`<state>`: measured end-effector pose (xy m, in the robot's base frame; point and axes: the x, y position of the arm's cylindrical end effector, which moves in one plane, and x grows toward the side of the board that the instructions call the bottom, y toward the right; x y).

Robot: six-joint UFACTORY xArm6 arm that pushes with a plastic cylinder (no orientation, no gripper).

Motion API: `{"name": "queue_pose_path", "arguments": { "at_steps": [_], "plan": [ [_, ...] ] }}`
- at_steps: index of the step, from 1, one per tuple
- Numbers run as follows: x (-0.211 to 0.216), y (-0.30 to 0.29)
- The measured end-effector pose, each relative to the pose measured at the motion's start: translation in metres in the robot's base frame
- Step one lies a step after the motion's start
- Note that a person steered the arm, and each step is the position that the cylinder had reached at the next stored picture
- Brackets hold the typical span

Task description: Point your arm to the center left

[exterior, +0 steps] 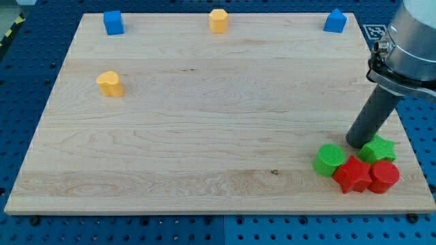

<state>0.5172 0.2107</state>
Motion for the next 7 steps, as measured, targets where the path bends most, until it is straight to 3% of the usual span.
{"name": "queue_pose_path", "arguments": {
  "at_steps": [2,4,7],
  "plan": [
    [-0.083,-0.044],
    [-0.149,-0.161],
    [-0.183,-0.328]
  ]
}}
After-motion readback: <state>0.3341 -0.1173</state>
